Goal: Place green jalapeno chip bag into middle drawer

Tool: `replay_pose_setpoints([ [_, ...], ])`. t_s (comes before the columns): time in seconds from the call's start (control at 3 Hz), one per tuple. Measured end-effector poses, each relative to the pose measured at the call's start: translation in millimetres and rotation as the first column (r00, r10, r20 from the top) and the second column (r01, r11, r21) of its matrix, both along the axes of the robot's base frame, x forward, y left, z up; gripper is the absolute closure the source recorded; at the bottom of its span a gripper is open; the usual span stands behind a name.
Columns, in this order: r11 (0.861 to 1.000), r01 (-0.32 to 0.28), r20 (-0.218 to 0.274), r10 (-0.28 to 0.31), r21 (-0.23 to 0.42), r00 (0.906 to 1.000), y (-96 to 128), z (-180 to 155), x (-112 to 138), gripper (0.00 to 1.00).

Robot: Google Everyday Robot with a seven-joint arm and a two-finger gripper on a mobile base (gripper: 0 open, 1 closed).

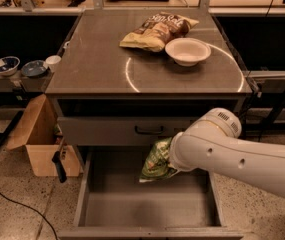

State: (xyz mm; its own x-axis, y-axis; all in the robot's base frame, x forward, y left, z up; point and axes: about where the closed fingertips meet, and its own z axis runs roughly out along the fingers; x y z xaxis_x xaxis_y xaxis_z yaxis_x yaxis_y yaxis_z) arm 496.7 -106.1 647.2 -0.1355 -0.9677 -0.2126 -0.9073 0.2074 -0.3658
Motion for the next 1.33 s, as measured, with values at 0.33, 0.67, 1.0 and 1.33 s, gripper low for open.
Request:
replay_pose_setpoints([
  [0.33,0.999,0.016,-0.021,-0.017,-0.033,0.9996,-6.3,-56.4,-9.1,1.0],
  [0.67,0.997,0.061,-0.04,-0.063,-0.043,0.9972,-11.7,-86.0,-14.8,1.0],
  [1.0,0.994,0.092,-0.079,-0.096,-0.05,0.9923,-13.3,-111.2,-26.9,1.0],
  [1.33,0.994,0.101,-0.131,-0.107,-0.051,0.9856,-6.9,-137.6,-45.5,1.0],
])
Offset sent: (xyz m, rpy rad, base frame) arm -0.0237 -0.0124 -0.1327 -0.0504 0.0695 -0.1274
